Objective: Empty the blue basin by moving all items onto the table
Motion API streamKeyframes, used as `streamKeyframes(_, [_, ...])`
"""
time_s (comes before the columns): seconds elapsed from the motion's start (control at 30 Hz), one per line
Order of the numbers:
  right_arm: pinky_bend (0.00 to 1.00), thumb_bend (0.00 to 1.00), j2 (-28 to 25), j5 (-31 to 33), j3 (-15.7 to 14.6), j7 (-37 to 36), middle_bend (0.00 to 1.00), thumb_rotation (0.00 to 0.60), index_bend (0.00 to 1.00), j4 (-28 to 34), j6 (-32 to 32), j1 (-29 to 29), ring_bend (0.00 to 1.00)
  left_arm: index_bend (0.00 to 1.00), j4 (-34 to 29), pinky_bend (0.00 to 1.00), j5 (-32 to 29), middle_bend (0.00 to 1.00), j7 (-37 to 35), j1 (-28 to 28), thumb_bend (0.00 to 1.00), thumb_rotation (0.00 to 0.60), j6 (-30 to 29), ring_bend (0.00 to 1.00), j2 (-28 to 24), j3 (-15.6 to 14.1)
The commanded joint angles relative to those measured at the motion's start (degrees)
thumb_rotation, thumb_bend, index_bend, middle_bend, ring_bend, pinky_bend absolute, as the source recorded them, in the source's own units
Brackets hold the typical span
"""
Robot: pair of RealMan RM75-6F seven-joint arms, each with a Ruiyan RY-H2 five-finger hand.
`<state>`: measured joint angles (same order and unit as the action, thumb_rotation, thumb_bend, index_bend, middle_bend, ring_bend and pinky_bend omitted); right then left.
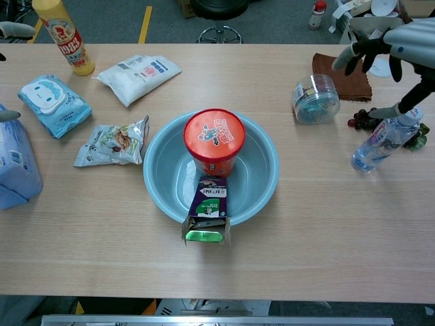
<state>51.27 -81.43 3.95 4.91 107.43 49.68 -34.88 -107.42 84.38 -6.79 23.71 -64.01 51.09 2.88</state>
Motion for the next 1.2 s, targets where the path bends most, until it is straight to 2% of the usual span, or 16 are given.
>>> streamKeyframes(0.03, [0.51, 0.02, 2.92, 0.45, 1.27, 2.1, 0.3, 0.6, 0.23, 0.95, -3.6, -3.28, 0.3, 0.0, -0.12, 0.2, 0.01, 0.09, -0.07, -0.09, 0.19, 0.6, -0.08, 0.06, -0.11, -0.04])
streamKeyframes(0.1, [0.47, 0.0, 5.22, 2.04, 1.77, 4.42, 0.26, 0.6, 0.19, 0.77, -6.49, -5.64, 0.27, 0.0, -0.22, 0.2, 0.02, 0.09, -0.26, -0.26, 0.19, 0.6, -0.28, 0.06, -0.29, -0.07])
streamKeyframes(0.23, [0.28, 0.0, 9.81, 6.6, 2.36, 10.2, 0.06, 0.6, 0.02, 0.11, -10.9, -9.91, 0.08, 0.0, -0.26, 0.2, 0.02, 0.09, -0.77, -0.66, 0.19, 0.6, -0.76, 0.06, -0.75, -0.13])
streamKeyframes(0.3, [0.24, 0.0, 12.6, 9.33, 2.72, 13.08, 0.01, 0.6, 0.0, -0.4, -11.55, -11.69, 0.03, 0.0, -0.21, 0.2, 0.07, 0.09, -1.22, -0.94, 0.19, 0.6, -1.06, 0.06, -1.04, -0.2])
streamKeyframes(0.57, [0.22, 0.0, 20.15, 19.08, 3.04, 20.7, 0.0, 0.6, 0.0, -2.18, -12.83, -18.16, 0.0, 0.0, 0.34, 0.2, 0.27, 0.09, -3.05, -1.49, 0.19, 0.6, -1.59, 0.06, -1.86, -0.23])
streamKeyframes(0.8, [0.22, 0.0, 26.2, 25.91, 2.14, 27.21, 0.0, 0.6, 0.0, -4.61, -11.03, -23.45, 0.0, 0.0, 0.77, 0.2, 0.43, 0.09, -3.89, -1.49, 0.19, 0.6, -1.53, 0.06, -2.1, -0.11])
streamKeyframes(1.2, [0.22, 0.0, 31.88, 34.08, -0.4, 32.12, 0.0, 0.6, 0.0, -9.57, -8.15, -28.46, 0.0, 0.0, 1.37, 0.2, 0.28, 0.09, -4.78, -2.02, 0.19, 0.6, -1.75, 0.06, -2.74, -0.18])
